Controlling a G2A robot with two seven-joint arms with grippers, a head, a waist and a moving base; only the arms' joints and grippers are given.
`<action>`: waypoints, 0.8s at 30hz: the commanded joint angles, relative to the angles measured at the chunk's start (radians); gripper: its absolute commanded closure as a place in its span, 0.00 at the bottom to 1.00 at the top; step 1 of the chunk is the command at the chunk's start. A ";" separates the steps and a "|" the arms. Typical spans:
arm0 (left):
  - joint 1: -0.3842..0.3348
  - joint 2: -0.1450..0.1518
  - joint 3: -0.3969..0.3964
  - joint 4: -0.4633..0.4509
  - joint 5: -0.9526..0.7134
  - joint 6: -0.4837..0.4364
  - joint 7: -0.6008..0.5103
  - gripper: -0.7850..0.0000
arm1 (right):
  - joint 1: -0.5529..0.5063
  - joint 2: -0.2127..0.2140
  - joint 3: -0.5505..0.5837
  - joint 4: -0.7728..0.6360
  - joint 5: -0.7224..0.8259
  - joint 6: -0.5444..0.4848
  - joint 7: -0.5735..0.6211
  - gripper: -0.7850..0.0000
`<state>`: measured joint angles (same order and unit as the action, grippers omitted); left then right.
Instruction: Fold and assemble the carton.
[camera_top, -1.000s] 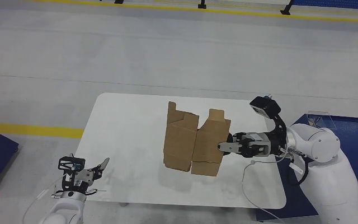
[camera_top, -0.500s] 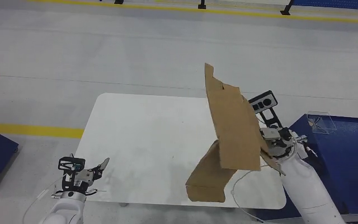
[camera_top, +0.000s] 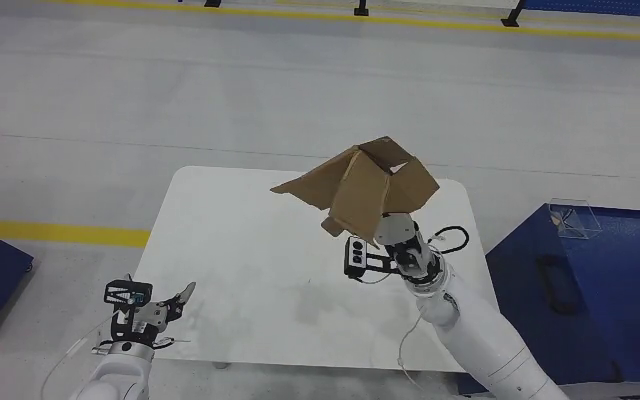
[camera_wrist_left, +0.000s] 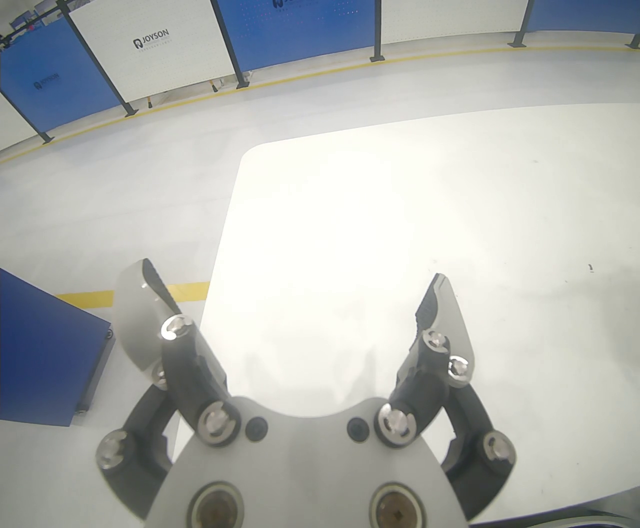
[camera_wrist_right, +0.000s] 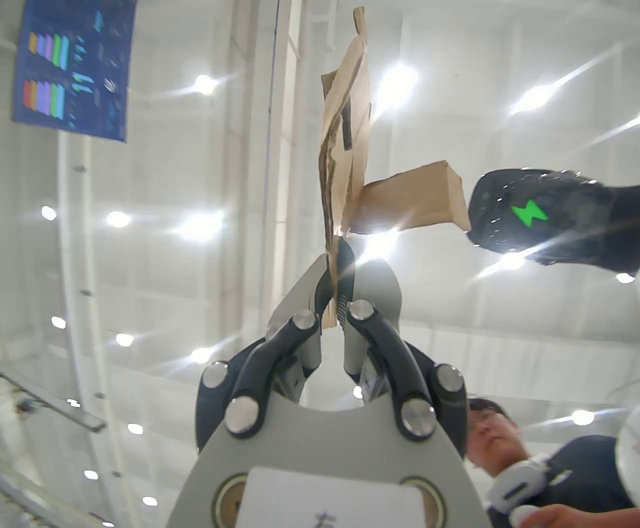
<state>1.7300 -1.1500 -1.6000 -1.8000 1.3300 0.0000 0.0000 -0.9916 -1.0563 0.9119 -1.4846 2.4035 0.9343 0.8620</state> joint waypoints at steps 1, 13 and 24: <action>0.000 0.000 0.000 0.000 0.000 0.000 0.000 0.00 | 0.011 -0.005 0.006 -0.006 0.101 -0.053 -0.072 1.00; 0.000 0.000 0.000 0.000 0.000 0.000 0.000 0.00 | 0.070 0.001 0.252 -0.071 -0.812 -0.523 0.381 1.00; 0.000 0.000 0.000 0.000 0.000 0.000 0.000 0.00 | 0.139 0.017 0.414 -0.072 -1.601 -1.382 0.511 1.00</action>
<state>1.7300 -1.1500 -1.6000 -1.8000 1.3300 0.0000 0.0000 -0.8434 -1.0425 1.3076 -1.4964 0.9442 -0.3618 1.4558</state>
